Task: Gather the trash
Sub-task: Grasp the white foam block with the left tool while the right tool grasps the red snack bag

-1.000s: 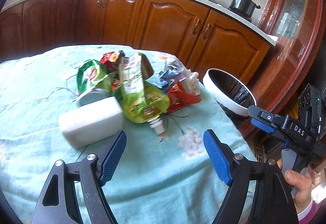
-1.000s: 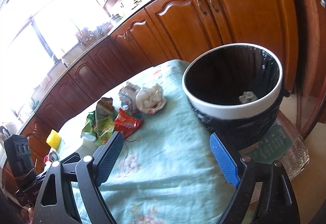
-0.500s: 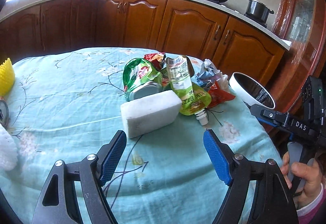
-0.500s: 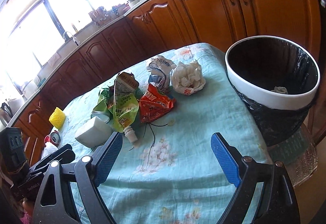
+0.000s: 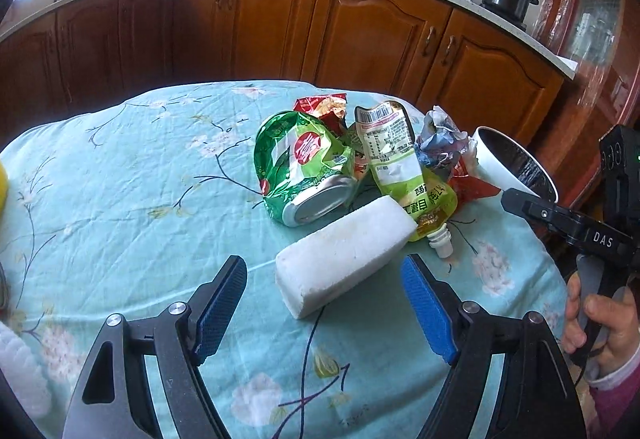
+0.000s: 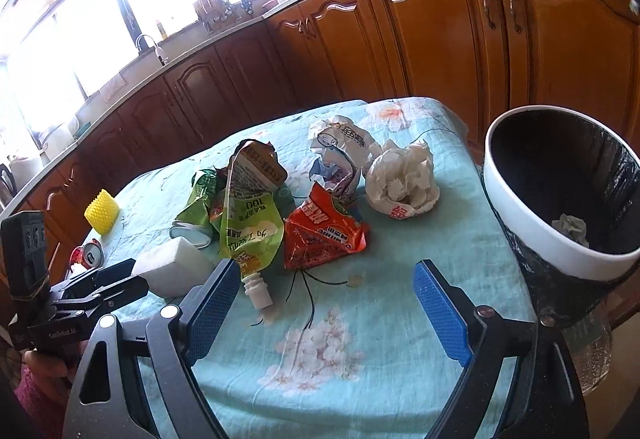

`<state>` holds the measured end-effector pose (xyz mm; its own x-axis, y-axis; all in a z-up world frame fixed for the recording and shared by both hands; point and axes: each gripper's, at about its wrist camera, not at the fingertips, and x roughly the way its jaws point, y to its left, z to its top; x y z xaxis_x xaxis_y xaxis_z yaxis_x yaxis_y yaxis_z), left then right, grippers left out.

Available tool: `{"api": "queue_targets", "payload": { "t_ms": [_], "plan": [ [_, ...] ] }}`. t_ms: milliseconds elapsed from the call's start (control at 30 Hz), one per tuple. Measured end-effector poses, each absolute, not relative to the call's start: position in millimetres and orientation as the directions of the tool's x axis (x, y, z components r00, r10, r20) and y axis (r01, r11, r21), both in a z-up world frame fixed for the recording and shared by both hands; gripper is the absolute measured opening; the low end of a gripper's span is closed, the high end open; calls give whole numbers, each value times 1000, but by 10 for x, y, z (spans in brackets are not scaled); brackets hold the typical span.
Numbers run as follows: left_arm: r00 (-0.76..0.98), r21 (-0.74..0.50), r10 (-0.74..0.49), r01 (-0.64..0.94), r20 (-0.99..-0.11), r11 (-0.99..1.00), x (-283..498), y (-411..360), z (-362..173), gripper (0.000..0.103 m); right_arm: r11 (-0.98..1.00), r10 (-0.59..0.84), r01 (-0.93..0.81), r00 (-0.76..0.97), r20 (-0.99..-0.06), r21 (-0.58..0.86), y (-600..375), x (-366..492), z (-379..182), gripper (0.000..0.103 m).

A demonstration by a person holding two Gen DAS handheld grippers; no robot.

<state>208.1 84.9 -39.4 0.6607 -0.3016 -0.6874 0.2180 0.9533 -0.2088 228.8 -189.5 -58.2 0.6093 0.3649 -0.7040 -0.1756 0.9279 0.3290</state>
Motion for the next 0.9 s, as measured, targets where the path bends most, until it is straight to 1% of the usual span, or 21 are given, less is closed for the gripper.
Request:
{"api": "queue_targets", "payload": {
  "t_ms": [33,100,200,233,267,300,333,367,400,500,600,667,900],
  "plan": [
    [661,-198,-298,224,-689,954,2121,834,-407,79,931,360,-185,609,-707,315,-1872,2326,-587,88],
    [659,-179,-295,239,-692,954,2186,813,-433,79,935,353,-204,607,-712,290,-1820,2395,-605,82],
    [653,-177,-307,259,-692,949,2245,775,-455,76,937,349,-227,594,-725,265,-1745,2503,-658,65],
    [652,-179,-315,269,-690,947,2256,730,-472,74,938,347,-230,588,-731,260,-1730,2531,-680,52],
    [652,-177,-323,281,-686,943,2243,703,-471,64,939,343,-231,578,-741,254,-1717,2561,-710,35],
    [649,-168,-324,292,-689,942,2241,671,-471,57,940,339,-229,569,-749,251,-1708,2579,-736,26],
    [656,-147,-310,292,-688,945,2234,642,-463,57,940,340,-228,562,-754,254,-1708,2584,-755,13],
    [663,-135,-304,295,-684,946,2214,618,-457,50,939,343,-226,561,-754,260,-1710,2575,-764,9],
    [664,-131,-305,299,-683,945,2196,610,-448,45,938,347,-225,561,-751,265,-1722,2553,-766,8],
    [662,-146,-316,300,-680,943,2104,596,-410,35,933,361,-216,564,-742,289,-1773,2474,-742,5],
    [657,-182,-354,318,-665,931,1993,550,-359,34,926,376,-203,575,-727,318,-1859,2366,-682,2],
    [667,-180,-356,321,-654,930,1899,502,-320,33,919,389,-195,583,-713,342,-1921,2297,-629,1],
    [674,-238,-412,340,-612,910,1710,308,-211,33,910,390,-153,624,-677,384,-2159,2030,-465,1]
  ]
}}
